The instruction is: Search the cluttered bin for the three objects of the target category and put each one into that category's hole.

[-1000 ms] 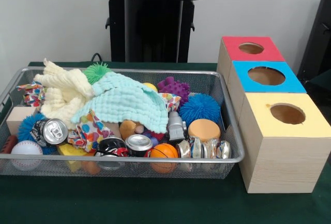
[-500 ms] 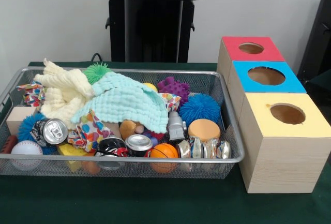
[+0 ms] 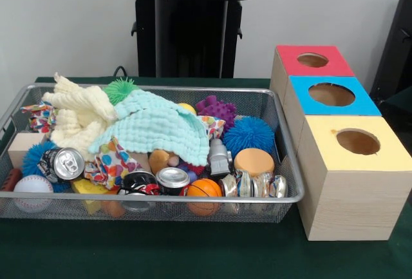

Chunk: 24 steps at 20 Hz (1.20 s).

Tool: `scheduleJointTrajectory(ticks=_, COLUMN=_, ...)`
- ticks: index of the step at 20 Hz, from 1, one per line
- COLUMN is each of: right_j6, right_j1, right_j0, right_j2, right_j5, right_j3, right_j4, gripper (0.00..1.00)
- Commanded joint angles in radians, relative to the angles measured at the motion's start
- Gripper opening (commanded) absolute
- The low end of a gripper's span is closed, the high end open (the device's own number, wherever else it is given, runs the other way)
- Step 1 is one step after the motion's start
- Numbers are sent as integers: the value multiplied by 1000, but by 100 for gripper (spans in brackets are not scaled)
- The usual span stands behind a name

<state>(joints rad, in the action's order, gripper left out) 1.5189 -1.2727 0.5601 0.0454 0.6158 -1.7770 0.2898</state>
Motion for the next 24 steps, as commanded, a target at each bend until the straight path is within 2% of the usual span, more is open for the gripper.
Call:
scheduleJointTrajectory(ticks=1, right_j6=-31, right_j1=16, right_j0=-43, right_j2=21, right_j5=94, right_j3=-73, right_j4=70, gripper=100)
scheduleJointTrajectory(ticks=7, right_j6=57, right_j1=22, right_j0=-111, right_j2=-11, right_j5=145, right_j3=-46, right_j4=82, gripper=100)
scheduleJointTrajectory(ticks=10, right_j6=49, right_j1=23, right_j0=-112, right_j2=-12, right_j5=149, right_j3=-49, right_j4=53, gripper=100)
scheduleJointTrajectory(ticks=11, right_j6=70, right_j1=16, right_j0=-134, right_j2=-26, right_j5=181, right_j3=-34, right_j4=65, gripper=100)
scheduleJointTrajectory(ticks=17, right_j6=74, right_j1=22, right_j0=-156, right_j2=-48, right_j5=182, right_j3=-17, right_j4=82, gripper=100)
scheduleJointTrajectory(ticks=19, right_j6=82, right_j1=24, right_j0=-165, right_j2=-50, right_j5=209, right_j3=2, right_j4=81, gripper=100)
scheduleJointTrajectory(ticks=21, right_j6=79, right_j1=5, right_j0=-178, right_j2=-56, right_j5=266, right_j3=20, right_j4=78, gripper=100)
scheduleJointTrajectory(ticks=24, right_j6=44, right_j1=-42, right_j0=-190, right_j2=-50, right_j5=436, right_j3=94, right_j4=47, gripper=100)
